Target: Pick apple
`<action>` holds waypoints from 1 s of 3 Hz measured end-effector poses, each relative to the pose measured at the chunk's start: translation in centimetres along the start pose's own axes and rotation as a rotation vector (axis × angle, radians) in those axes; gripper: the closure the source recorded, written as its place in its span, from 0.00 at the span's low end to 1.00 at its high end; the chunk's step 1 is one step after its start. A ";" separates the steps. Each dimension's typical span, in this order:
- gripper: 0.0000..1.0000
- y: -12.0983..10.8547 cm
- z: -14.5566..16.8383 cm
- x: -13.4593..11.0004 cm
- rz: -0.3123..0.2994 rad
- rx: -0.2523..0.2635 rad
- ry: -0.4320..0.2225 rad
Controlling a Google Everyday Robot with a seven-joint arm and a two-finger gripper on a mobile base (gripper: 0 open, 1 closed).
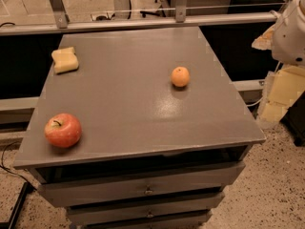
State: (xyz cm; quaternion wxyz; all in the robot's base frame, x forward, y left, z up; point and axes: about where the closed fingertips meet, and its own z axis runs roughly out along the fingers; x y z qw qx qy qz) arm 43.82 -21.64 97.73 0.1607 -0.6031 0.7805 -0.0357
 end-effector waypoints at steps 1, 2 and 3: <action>0.00 0.0 0.0 0.0 0.000 0.000 0.000; 0.00 -0.1 2.5 -3.0 -0.054 -0.025 -0.086; 0.00 0.4 6.5 -8.7 -0.157 -0.077 -0.244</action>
Offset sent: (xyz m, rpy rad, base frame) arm 0.0403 0.0902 -0.0529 0.2026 -0.0028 0.2249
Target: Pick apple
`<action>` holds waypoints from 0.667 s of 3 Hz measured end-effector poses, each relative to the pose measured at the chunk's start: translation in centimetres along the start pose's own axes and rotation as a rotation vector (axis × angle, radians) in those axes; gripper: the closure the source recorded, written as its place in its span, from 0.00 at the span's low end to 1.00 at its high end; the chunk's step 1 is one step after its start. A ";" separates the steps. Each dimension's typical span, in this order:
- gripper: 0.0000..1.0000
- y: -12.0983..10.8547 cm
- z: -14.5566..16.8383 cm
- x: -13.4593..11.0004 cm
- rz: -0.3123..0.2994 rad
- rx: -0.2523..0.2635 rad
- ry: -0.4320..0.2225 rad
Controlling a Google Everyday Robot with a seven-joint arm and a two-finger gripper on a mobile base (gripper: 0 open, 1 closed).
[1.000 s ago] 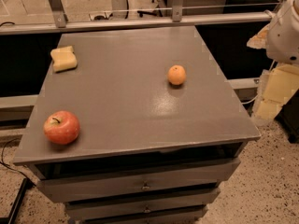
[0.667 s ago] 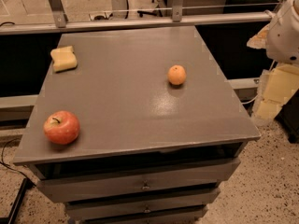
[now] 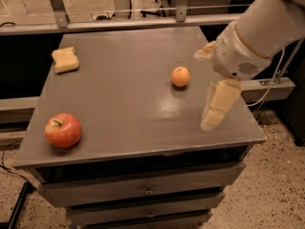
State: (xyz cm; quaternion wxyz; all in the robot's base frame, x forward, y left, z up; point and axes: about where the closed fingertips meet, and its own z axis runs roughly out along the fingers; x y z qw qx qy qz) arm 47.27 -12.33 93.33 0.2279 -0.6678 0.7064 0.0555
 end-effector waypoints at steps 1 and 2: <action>0.00 0.1 4.7 -4.8 -0.083 -0.050 -0.157; 0.00 0.5 8.7 -9.6 -0.133 -0.094 -0.311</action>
Offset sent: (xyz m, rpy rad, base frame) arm 0.0244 0.1886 -0.0576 0.4383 0.0125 0.3316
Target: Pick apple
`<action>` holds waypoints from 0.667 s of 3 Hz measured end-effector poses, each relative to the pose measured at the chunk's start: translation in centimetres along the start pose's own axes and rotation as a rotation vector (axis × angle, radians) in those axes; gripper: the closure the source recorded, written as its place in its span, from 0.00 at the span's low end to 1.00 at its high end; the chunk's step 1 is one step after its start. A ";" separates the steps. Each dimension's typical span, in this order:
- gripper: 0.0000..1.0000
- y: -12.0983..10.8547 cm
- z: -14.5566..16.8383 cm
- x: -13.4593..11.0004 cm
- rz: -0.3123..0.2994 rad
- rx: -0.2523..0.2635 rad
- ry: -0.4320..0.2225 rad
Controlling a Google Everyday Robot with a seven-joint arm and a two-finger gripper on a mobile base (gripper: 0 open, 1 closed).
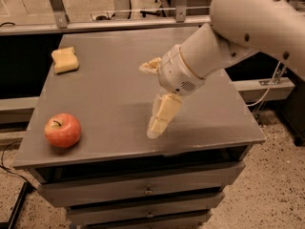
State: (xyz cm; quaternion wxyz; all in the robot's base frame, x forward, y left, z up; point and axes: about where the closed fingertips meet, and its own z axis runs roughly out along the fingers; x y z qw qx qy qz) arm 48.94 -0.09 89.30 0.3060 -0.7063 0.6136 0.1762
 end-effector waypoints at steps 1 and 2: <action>0.00 0.1 3.5 -2.4 0.004 -0.017 -0.078; 0.00 0.1 3.5 -2.4 0.003 -0.017 -0.078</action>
Offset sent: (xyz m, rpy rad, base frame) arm -0.0003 0.0320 -0.0103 0.0584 0.0190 0.0224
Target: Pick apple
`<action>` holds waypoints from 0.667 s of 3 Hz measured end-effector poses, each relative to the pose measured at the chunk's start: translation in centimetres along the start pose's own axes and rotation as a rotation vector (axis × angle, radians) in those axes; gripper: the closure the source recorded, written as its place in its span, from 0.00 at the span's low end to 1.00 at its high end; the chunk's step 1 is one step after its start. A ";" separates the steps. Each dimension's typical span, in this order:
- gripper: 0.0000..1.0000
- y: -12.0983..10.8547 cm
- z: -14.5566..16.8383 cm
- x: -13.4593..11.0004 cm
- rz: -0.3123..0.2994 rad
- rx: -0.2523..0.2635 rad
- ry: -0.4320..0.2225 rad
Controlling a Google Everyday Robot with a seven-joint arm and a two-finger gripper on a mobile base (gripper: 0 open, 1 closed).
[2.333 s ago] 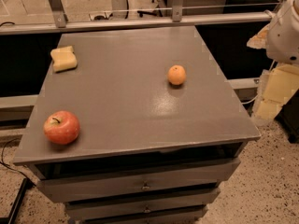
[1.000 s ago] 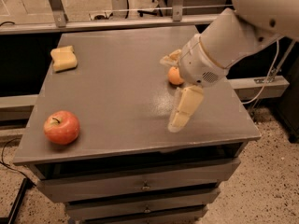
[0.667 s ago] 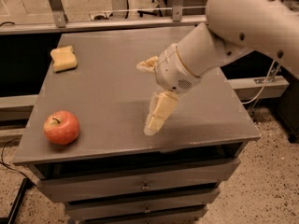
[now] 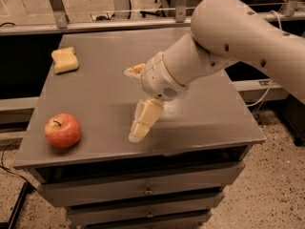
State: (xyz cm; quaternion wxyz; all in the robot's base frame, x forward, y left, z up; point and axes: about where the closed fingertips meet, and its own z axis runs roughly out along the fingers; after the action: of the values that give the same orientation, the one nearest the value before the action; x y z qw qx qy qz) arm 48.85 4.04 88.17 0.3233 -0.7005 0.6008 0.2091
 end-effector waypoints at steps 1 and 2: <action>0.00 0.0 1.2 -1.1 -0.005 0.009 -0.021; 0.00 0.2 4.9 -3.5 0.010 -0.006 -0.053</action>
Offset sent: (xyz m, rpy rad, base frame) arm -0.0039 0.1172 -0.0258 0.0987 0.0593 -0.0003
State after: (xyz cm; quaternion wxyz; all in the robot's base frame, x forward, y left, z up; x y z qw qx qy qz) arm 48.42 9.92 87.10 0.3359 -0.6926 0.5950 0.2310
